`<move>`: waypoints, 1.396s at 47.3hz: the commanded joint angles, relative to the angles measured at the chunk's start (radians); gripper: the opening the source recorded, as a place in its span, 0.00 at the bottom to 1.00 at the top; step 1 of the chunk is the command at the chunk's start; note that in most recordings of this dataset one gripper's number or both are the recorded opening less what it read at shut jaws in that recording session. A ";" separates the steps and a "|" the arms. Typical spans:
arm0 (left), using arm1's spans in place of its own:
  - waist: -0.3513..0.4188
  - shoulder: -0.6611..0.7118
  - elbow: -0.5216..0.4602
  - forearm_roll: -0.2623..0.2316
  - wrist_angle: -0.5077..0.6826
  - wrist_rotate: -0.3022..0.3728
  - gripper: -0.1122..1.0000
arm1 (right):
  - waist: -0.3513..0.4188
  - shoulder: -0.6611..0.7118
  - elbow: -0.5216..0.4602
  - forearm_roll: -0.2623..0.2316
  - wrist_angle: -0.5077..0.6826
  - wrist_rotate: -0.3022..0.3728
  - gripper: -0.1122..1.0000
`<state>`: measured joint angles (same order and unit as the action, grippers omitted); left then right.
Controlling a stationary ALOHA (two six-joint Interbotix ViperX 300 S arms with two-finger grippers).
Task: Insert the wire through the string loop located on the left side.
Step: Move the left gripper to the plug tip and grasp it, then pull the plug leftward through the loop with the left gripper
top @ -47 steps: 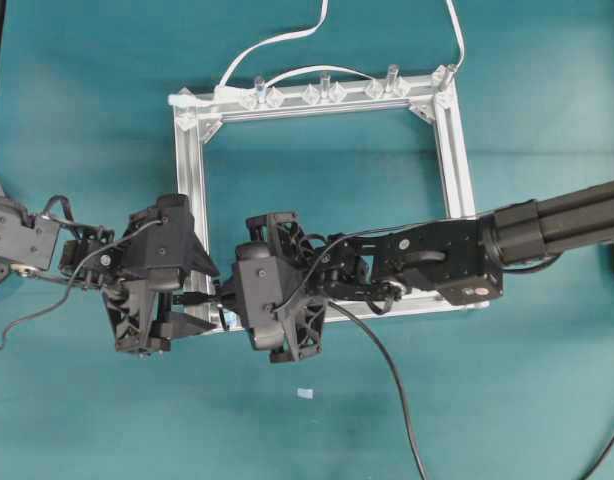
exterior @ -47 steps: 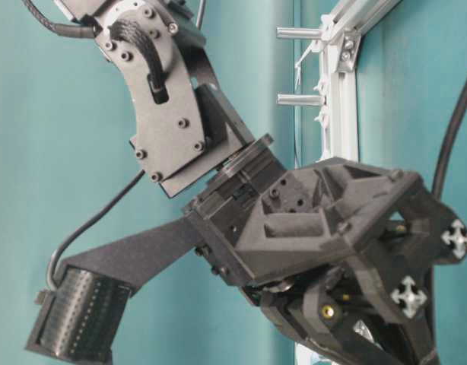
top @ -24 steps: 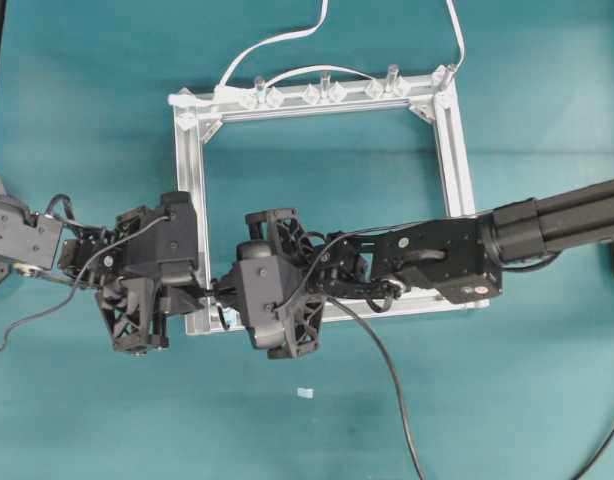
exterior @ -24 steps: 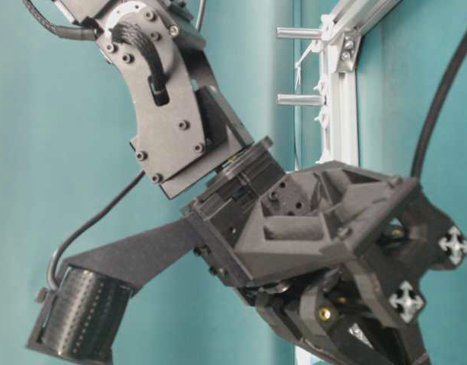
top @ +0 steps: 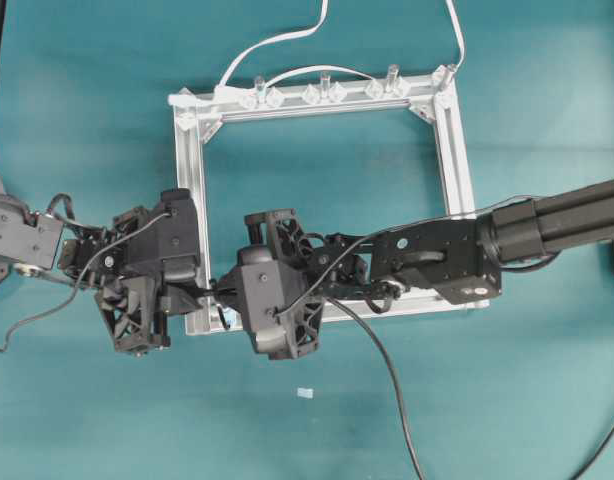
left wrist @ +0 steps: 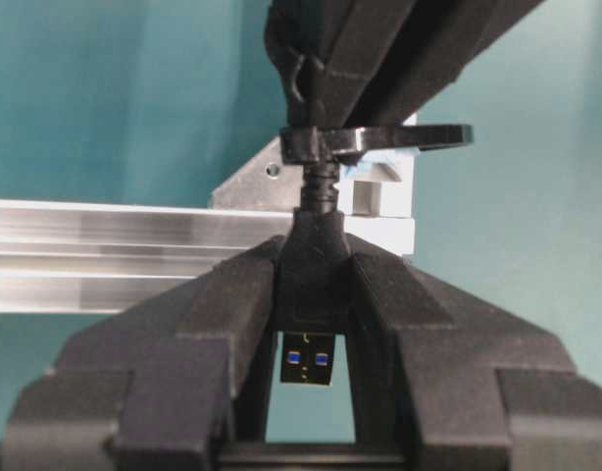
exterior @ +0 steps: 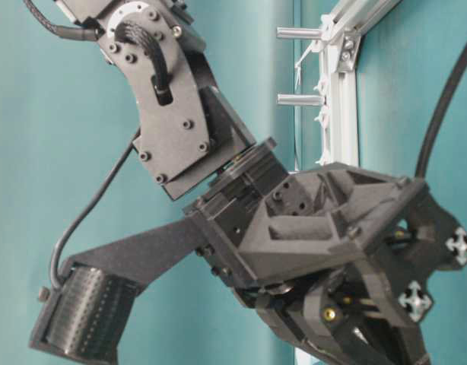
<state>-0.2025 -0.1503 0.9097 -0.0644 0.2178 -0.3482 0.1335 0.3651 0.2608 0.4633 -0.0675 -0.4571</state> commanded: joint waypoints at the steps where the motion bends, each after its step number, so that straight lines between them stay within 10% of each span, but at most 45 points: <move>1: 0.005 -0.011 -0.011 0.002 0.003 -0.012 0.26 | 0.012 -0.021 -0.020 -0.003 0.031 0.002 0.16; 9: 0.003 -0.021 -0.012 0.003 0.003 -0.011 0.26 | 0.014 -0.021 -0.020 -0.003 0.046 0.028 0.19; 23: 0.003 -0.043 -0.008 0.002 0.009 -0.014 0.26 | 0.025 -0.021 -0.015 -0.008 -0.015 0.031 0.87; 66: -0.104 -0.135 0.034 0.002 0.110 -0.087 0.26 | 0.026 -0.023 -0.003 -0.008 -0.008 0.031 0.87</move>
<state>-0.2976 -0.2577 0.9434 -0.0644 0.3252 -0.4080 0.1565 0.3651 0.2654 0.4587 -0.0706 -0.4249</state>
